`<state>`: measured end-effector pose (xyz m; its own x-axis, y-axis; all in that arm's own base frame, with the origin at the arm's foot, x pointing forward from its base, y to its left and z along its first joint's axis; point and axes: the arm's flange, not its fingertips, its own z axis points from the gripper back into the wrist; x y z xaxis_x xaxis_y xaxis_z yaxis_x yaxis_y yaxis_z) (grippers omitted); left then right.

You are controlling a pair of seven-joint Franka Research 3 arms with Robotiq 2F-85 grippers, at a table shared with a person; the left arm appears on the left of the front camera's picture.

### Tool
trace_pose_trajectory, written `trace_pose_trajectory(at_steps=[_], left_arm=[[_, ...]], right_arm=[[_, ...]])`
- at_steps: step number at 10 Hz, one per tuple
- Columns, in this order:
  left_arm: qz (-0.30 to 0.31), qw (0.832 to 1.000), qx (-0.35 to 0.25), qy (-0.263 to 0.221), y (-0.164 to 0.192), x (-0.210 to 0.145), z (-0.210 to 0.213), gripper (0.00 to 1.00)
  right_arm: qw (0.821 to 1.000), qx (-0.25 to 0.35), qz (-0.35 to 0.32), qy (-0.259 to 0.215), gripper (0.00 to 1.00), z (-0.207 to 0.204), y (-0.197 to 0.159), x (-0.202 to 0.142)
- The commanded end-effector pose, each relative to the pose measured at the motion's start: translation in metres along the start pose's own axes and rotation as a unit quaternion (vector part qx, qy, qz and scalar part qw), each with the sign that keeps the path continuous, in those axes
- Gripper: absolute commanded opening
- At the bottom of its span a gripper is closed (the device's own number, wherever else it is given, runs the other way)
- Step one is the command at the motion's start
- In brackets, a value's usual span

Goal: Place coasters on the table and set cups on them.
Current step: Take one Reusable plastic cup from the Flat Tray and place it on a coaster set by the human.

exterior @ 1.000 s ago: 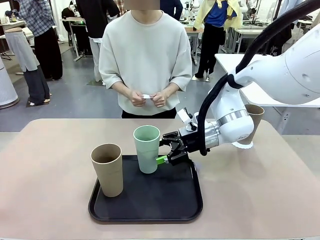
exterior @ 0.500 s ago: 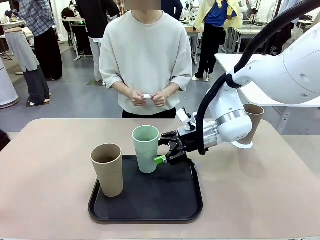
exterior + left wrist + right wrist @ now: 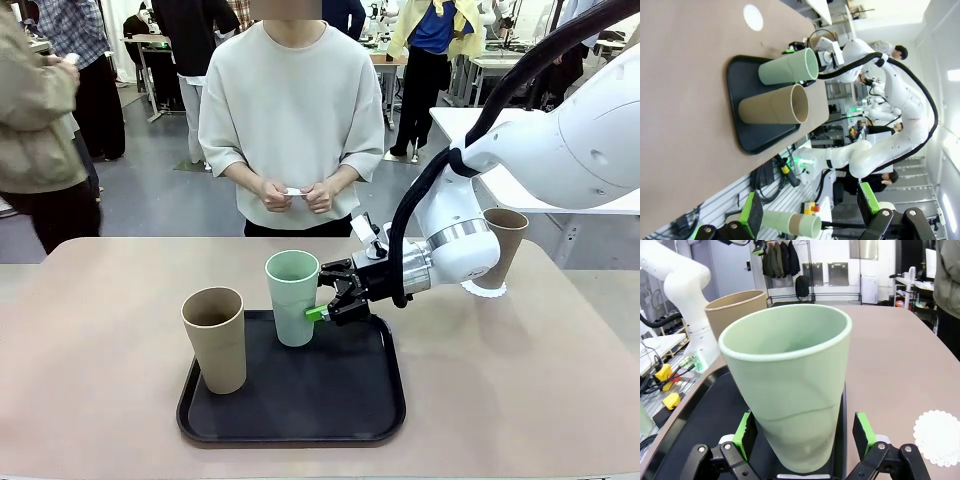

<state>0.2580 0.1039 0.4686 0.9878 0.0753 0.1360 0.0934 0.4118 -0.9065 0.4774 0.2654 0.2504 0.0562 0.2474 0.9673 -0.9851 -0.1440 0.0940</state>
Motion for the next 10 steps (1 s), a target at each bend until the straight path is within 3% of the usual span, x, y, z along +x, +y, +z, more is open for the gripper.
trace_pose_trajectory(at_steps=[1,10], left_arm=[[-0.004,1.000,-0.006,-0.002,-0.0004,-0.0006,0.0016,1.00],[-0.004,1.000,-0.006,-0.002,-0.0004,-0.0006,0.0016,1.00]], right_arm=[[1.000,-0.025,-0.004,-0.009,1.00,-0.0117,-0.0110,-0.0069],[1.000,-0.008,-0.013,-0.005,1.00,-0.0207,-0.0120,-0.0093]])
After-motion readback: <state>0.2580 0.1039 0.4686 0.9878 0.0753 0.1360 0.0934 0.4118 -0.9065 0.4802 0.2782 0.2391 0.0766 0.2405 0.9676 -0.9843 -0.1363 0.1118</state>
